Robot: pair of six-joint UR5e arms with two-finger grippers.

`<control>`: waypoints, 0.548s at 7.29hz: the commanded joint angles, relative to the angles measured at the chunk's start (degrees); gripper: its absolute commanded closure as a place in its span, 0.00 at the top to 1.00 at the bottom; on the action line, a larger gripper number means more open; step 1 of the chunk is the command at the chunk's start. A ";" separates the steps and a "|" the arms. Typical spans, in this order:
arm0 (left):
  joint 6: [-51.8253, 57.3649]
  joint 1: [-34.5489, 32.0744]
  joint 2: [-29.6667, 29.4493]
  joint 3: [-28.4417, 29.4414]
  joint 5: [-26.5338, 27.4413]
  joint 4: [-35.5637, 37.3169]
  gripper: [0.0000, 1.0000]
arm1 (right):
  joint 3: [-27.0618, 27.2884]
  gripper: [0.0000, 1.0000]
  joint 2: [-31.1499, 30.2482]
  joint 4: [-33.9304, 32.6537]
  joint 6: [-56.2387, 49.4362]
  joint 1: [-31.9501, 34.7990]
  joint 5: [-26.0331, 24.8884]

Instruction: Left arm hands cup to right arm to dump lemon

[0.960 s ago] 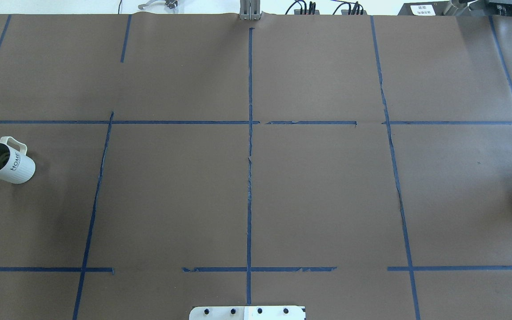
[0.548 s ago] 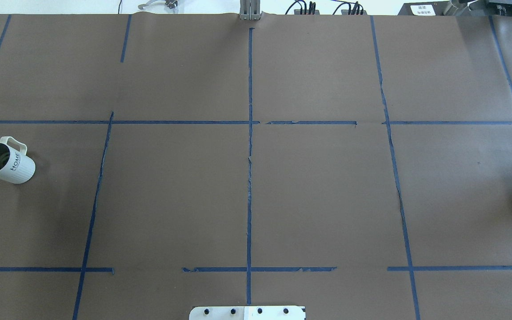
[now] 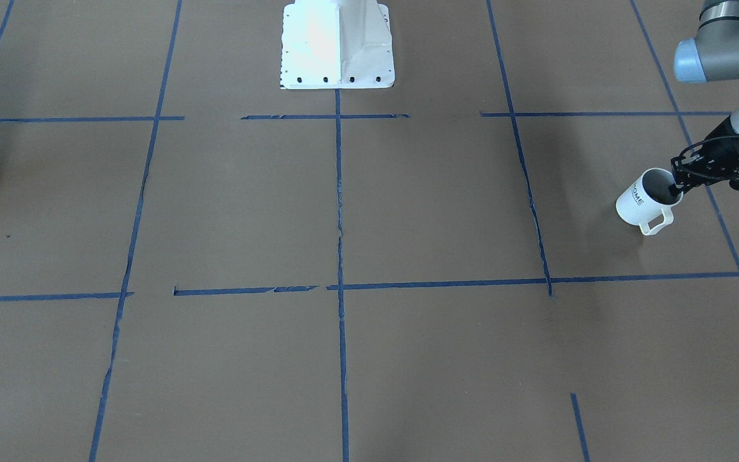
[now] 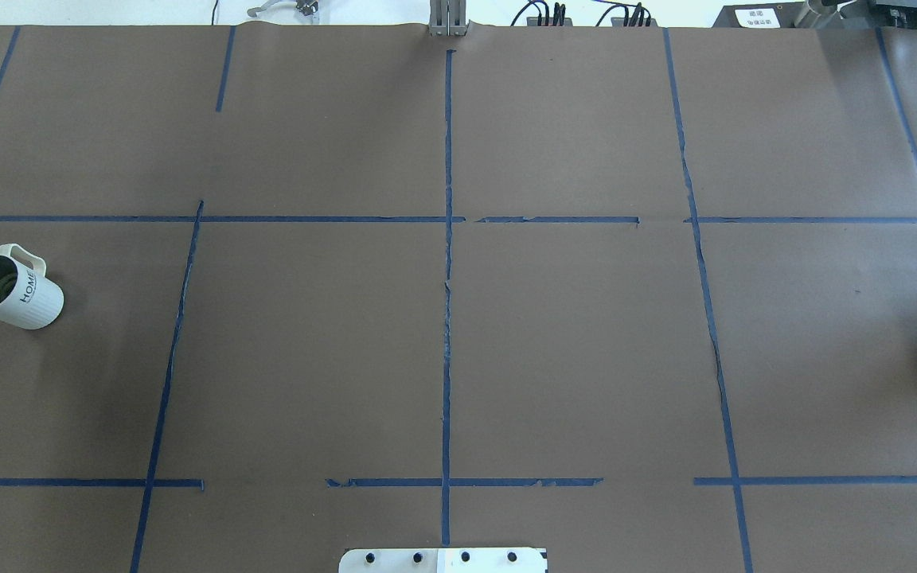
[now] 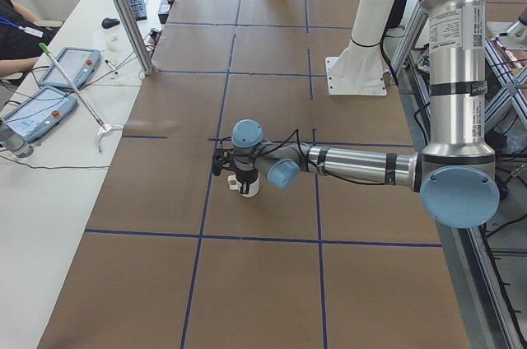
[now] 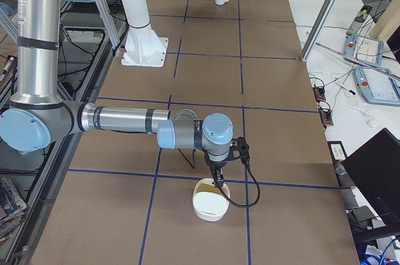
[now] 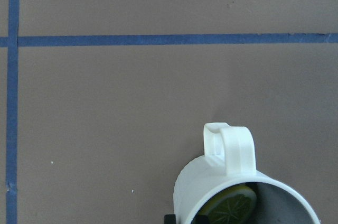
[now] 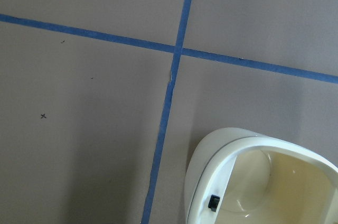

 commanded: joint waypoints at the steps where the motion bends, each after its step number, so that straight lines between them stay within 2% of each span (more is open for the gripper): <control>1: 0.16 -1.06 1.05 -4.12 -0.23 2.49 0.00 | 0.94 1.00 0.05 0.97 -0.55 0.00 -0.04; 2: 0.07 -2.37 0.27 -5.80 -0.14 5.99 0.00 | 1.47 1.00 -0.13 5.24 0.31 0.00 0.31; 3: -0.10 -2.39 -0.96 -7.73 -0.14 10.20 0.00 | 1.47 0.95 0.05 10.07 1.01 -0.17 0.92; 4: -0.45 -2.47 -4.71 -10.27 -0.14 17.81 0.00 | 1.39 0.99 0.48 18.12 1.11 -1.74 0.84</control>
